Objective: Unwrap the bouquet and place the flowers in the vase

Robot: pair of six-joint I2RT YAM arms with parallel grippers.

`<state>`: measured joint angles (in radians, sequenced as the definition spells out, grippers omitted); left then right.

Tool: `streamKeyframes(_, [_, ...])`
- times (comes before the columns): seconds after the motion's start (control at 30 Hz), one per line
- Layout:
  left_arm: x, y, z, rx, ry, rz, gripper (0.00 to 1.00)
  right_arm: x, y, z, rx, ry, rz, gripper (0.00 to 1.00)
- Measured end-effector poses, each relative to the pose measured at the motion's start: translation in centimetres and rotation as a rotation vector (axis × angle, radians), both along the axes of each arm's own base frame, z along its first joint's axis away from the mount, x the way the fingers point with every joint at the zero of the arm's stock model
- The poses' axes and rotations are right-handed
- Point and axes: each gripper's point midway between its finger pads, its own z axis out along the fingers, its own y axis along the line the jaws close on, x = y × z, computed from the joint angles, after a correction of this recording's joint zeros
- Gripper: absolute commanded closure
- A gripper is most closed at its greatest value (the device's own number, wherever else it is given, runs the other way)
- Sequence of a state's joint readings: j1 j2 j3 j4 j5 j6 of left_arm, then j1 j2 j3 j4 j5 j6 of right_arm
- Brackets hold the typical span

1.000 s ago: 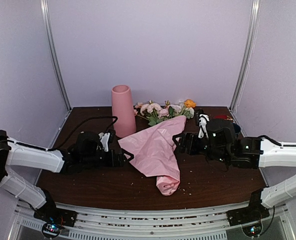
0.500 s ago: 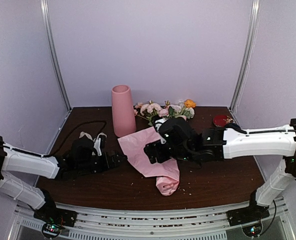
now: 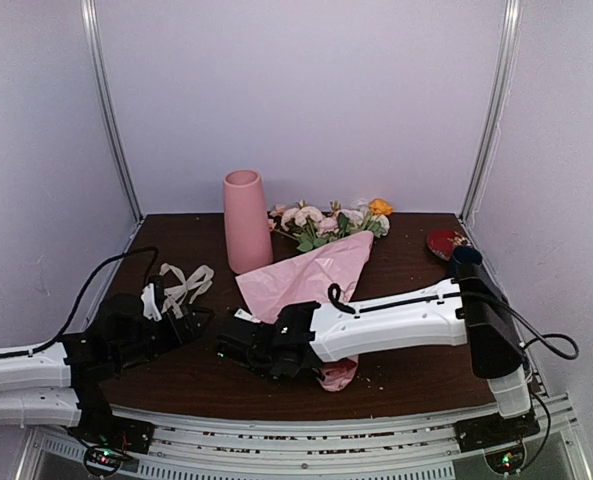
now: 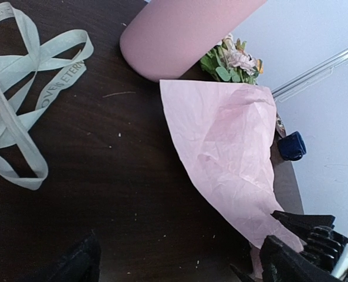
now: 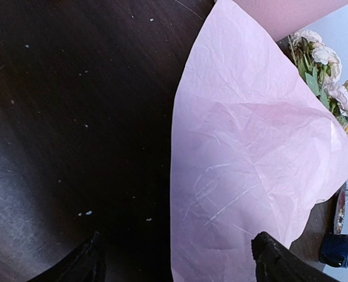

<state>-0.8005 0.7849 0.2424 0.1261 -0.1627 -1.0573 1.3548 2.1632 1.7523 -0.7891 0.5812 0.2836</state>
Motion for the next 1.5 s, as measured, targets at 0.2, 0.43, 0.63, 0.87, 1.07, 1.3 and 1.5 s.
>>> streamKeyframes(0.2, [-0.6, 1.4, -0.4, 0.018, -0.003, 0.029, 0.02, 1.6, -1.4, -1.8, -0.197, -0.111, -0.038, 0.4])
streamKeyframes(0.43, [-1.1, 2.2, -1.6, 0.04, 0.005, 0.04, 0.02, 2.3, -2.5, -1.3, -0.257, -0.179, -0.067, 0.76])
streamKeyframes(0.63, [-1.1, 2.2, -2.6, 0.08, 0.025, 0.032, 0.02, 2.6, -2.1, 5.0, 0.008, -0.179, -0.12, 1.0])
streamKeyframes(0.87, [-0.7, 1.4, -3.4, 0.124, 0.051, 0.005, 0.02, 5.9, -7.6, 10.5, 0.331, -0.175, -0.315, 1.0])
streamKeyframes(1.07, [-0.3, 0.0, -4.1, 0.135, 0.078, -0.035, 0.02, 7.9, -19.5, 9.5, 0.553, -0.217, -0.602, 1.0])
streamKeyframes(1.3, [0.6, -2.3, -5.0, 0.162, 0.117, -0.091, 0.02, 5.8, -30.2, 4.9, 0.807, -0.188, -0.882, 0.89])
streamKeyframes(1.5, [1.4, -3.8, -4.9, 0.166, 0.122, -0.127, 0.02, 3.9, -32.3, 3.9, 0.919, -0.151, -0.964, 0.38])
